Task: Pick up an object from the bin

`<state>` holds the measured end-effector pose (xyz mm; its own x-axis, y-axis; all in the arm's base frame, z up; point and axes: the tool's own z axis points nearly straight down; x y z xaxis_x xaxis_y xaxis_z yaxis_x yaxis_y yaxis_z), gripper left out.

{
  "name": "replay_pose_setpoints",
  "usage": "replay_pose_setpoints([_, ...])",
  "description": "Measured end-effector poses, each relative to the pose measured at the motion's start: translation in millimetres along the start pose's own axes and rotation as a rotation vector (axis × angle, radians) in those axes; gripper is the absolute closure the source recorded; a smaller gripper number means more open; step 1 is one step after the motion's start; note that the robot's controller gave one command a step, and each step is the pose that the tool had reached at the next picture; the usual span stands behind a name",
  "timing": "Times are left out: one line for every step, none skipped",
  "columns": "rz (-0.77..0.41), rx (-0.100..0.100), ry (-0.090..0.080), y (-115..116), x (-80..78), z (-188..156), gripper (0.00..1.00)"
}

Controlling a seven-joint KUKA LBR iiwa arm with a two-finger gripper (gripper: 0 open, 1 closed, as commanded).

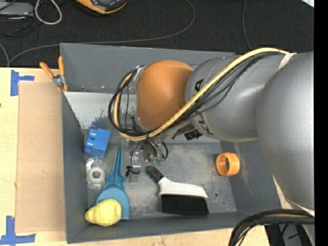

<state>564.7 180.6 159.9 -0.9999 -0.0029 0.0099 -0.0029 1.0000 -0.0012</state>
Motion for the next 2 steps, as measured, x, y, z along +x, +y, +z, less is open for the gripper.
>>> replay_pose_setpoints([0.006, -0.001, -0.007, -1.5, -2.0, -4.7, 0.0])
replay_pose_setpoints([-0.426, 0.001, 0.0, 7.4, -5.9, 88.9, 0.0])
